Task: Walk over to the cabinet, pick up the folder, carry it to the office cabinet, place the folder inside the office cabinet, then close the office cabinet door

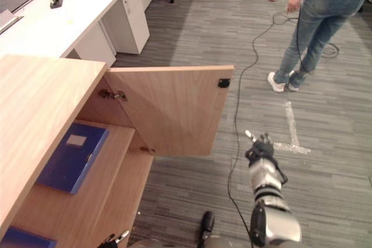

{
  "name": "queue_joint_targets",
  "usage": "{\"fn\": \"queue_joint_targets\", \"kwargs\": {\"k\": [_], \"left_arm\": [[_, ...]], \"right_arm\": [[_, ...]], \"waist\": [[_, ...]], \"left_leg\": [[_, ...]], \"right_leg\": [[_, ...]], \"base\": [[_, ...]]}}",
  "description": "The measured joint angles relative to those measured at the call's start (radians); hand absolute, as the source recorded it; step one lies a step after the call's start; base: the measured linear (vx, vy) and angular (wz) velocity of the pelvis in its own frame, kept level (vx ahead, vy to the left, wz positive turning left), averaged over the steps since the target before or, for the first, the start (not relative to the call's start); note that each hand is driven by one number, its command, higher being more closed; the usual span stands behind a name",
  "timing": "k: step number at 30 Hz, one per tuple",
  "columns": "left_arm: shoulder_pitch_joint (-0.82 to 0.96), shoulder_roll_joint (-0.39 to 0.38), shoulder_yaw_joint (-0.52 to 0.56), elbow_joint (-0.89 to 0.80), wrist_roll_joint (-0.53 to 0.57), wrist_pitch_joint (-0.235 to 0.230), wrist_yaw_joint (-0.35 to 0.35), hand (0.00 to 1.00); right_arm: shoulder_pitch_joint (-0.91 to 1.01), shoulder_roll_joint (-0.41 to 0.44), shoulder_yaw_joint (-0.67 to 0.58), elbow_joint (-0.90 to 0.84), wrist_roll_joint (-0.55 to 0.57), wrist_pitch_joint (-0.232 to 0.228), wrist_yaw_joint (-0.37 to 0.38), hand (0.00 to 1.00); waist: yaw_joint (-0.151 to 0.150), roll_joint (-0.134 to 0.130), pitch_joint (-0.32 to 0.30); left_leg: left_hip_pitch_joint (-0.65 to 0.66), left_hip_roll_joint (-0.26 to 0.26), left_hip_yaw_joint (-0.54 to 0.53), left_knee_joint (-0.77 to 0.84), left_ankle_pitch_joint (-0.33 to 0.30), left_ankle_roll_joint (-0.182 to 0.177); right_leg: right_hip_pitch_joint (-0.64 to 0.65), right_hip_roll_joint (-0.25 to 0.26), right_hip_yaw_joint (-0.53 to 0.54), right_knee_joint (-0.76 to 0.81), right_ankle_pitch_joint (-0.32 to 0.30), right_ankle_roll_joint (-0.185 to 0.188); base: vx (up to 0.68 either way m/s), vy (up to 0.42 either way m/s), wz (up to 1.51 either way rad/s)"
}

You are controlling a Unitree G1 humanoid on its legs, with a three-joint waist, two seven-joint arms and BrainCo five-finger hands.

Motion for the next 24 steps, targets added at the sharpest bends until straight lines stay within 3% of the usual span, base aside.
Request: {"fn": "queue_joint_targets", "kwargs": {"k": [7,8,9,10,11,14,20,24], "left_arm": [[0.015,0.008,-0.023,-0.007,-0.004,0.001,-0.006,0.00],[0.014,0.011,-0.022,-0.009,-0.007,0.001,-0.007,0.00],[0.017,0.016,-0.019,-0.023,-0.011,-0.007,-0.009,0.00],[0.023,0.014,-0.016,-0.024,-0.011,-0.009,-0.011,0.00],[0.039,0.005,-0.018,-0.029,-0.012,-0.006,-0.013,0.00],[0.052,0.020,-0.025,-0.026,-0.020,-0.003,-0.015,0.00],[0.052,0.019,-0.025,-0.027,-0.018,0.000,-0.016,0.00],[0.046,0.017,-0.025,-0.028,-0.013,0.001,-0.016,0.00]], "right_arm": [[-0.220,-0.068,0.018,0.123,0.047,0.001,0.000,0.00],[-0.260,-0.083,0.017,0.135,0.061,0.000,0.000,0.00],[-0.301,-0.094,0.019,0.150,0.075,-0.001,-0.006,0.00],[-0.316,-0.109,0.018,0.178,0.070,-0.012,-0.046,0.00],[-0.321,-0.146,0.025,0.201,0.076,-0.017,-0.037,0.00],[-0.335,-0.160,0.032,0.208,0.073,-0.015,-0.046,0.00],[-0.395,-0.186,0.153,0.247,-0.050,0.026,-0.046,0.00],[-0.430,-0.189,0.259,0.261,-0.112,0.054,-0.037,0.00]], "waist": [[0.018,0.001,-0.004],[0.021,-0.009,0.002],[0.034,-0.033,0.024],[0.035,-0.017,0.017],[0.034,0.001,0.016],[0.043,-0.025,0.035],[0.036,-0.021,0.062],[0.034,-0.018,0.085]], "left_leg": [[-0.025,-0.055,-0.081,0.007,0.036,-0.026],[-0.080,-0.093,-0.113,0.109,0.050,-0.051],[-0.130,-0.102,-0.145,0.135,-0.011,0.008],[-0.124,-0.075,-0.151,0.050,0.000,-0.015],[-0.116,-0.029,-0.127,-0.043,0.160,-0.038],[-0.118,-0.045,-0.146,-0.081,0.187,-0.026],[-0.120,-0.039,-0.178,-0.108,0.200,-0.039],[-0.125,-0.005,-0.200,-0.112,0.209,-0.057]], "right_leg": [[0.002,-0.047,-0.049,-0.017,0.005,0.006],[0.009,-0.092,-0.072,-0.016,0.007,0.006],[0.024,-0.138,-0.087,-0.013,0.009,0.009],[0.032,-0.138,-0.096,-0.016,0.010,0.009],[0.044,-0.123,-0.101,-0.018,0.002,0.019],[0.031,-0.140,-0.104,-0.017,-0.001,0.021],[0.029,-0.127,-0.118,-0.013,-0.015,0.034],[0.030,-0.095,-0.132,-0.018,-0.025,0.048]], "base": [[0.06,0.058,0.29],[0.02,0.097,0.67],[-0.01,0.107,0.71],[-0.07,0.094,0.58],[-0.05,0.104,0.31],[-0.01,0.097,0.18],[-0.05,-0.053,0.07],[-0.03,-0.114,0.06]]}}
